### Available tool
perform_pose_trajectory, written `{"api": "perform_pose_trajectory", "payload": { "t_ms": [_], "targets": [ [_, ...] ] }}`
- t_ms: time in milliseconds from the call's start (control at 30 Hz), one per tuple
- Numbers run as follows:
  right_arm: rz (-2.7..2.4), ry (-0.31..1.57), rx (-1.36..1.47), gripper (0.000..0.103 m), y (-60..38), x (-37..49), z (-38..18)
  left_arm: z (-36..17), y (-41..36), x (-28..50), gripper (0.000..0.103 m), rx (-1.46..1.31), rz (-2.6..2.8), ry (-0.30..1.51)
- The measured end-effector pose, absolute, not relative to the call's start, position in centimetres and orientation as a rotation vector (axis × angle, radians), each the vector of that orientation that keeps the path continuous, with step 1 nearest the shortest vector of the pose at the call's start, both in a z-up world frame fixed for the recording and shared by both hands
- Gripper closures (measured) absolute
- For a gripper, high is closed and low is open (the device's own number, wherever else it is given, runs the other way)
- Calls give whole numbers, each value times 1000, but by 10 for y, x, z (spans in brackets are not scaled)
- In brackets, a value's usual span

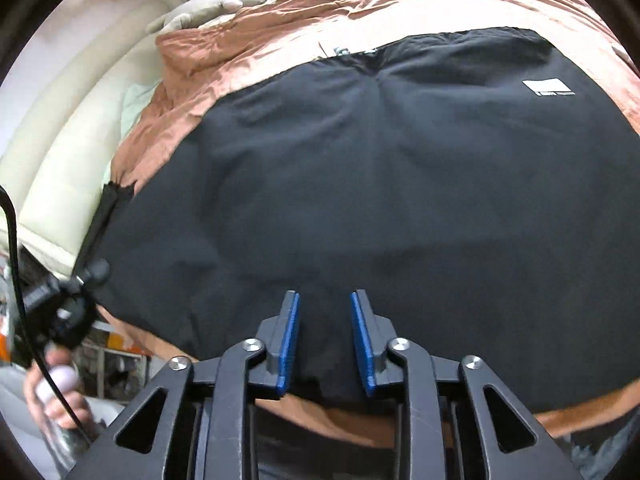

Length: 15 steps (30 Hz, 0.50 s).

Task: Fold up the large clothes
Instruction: 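Lift and fold the shirt over with both grippers, then open both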

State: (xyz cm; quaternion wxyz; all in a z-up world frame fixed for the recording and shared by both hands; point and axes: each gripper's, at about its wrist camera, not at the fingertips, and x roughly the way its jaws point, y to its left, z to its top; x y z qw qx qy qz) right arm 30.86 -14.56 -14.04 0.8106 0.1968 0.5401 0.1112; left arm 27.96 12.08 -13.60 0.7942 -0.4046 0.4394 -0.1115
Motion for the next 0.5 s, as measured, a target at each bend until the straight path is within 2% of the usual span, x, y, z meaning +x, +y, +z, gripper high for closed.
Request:
{"api": "perform_pose_trajectory", "payload": {
  "t_ms": [133,233,500],
  "targets": [
    [221,1170,439,88,-147,297,-152,-112,108,280,90,-864,-308,898],
    [221,1193,449,90,-144,291,-164,-91,94,281,90,-846,-359,866],
    [251,1149,519,90,-170,273,-141,-41,44,283,90,-744,-464,815]
  ]
}}
